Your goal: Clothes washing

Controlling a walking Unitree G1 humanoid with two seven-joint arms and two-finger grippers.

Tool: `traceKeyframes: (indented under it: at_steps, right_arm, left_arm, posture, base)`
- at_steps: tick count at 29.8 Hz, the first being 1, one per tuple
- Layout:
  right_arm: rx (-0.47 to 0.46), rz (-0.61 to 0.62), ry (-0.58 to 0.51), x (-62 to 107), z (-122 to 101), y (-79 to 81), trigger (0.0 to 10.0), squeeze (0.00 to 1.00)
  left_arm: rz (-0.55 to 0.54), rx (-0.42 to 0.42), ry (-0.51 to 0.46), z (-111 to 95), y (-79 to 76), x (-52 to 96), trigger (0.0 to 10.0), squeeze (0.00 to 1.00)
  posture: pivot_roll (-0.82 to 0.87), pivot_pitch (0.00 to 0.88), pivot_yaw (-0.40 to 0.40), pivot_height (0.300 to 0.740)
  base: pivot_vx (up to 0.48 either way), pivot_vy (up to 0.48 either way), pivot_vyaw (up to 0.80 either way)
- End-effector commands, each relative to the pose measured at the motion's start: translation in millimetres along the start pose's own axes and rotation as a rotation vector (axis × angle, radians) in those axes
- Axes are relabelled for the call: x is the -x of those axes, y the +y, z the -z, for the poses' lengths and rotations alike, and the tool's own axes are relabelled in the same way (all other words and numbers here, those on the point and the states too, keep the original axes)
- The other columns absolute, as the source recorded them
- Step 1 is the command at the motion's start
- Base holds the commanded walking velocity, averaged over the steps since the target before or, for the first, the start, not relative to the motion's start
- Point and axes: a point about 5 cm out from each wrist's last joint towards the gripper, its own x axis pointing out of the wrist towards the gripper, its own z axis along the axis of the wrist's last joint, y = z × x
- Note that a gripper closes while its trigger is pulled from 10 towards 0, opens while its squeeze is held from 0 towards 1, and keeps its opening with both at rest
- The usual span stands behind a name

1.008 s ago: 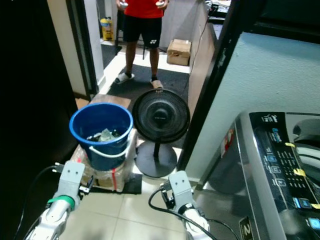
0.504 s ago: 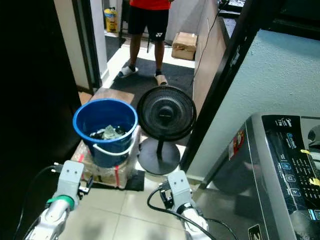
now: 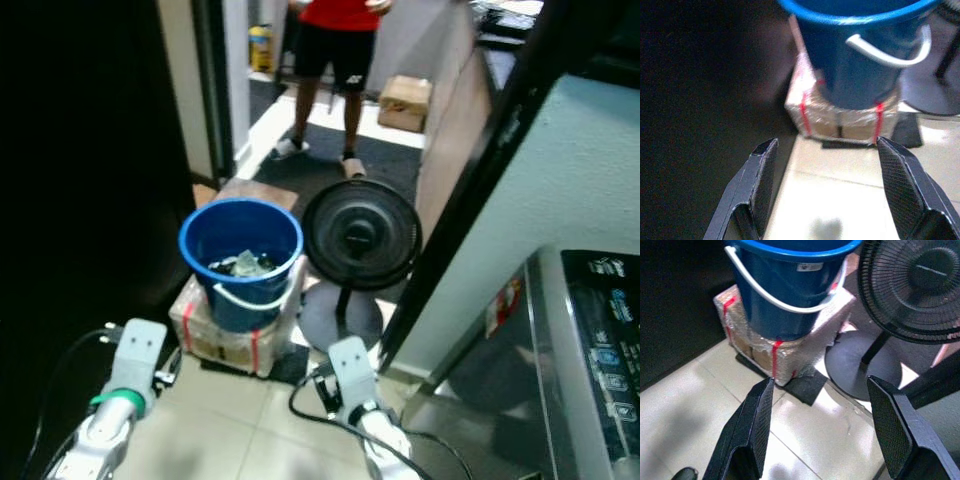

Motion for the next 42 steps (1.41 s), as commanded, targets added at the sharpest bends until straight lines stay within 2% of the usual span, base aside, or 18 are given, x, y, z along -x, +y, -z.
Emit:
traceKeyframes:
  at_steps: [1, 18, 42]
  right_arm:
    - [-0.009, 0.01, 0.019, 4.2, 6.3, -1.4, 10.0, 0.0]
    - [0.002, 0.012, 0.018, 3.9, 5.7, -3.8, 10.0, 0.0]
    - [0.009, 0.015, 0.022, 3.9, 6.2, -2.4, 10.0, 0.0]
  left_arm:
    - [0.011, -0.002, 0.015, 4.1, -4.4, 1.7, 10.0, 0.0]
    - [0.028, -0.007, 0.014, 4.5, -9.2, 1.6, 10.0, 0.0]
    - [0.011, -0.001, -0.005, 2.9, -4.8, 1.5, 10.0, 0.0]
  posture:
    - [0.08, 0.023, -0.001, 0.74]
    - [0.08, 0.011, -0.002, 0.74]
    - [0.08, 0.02, 0.0, 0.74]
  base:
    - [0.0, 0.0, 0.0]
    - [0.0, 0.0, 0.0]
    - [0.446, 0.0, 0.02]
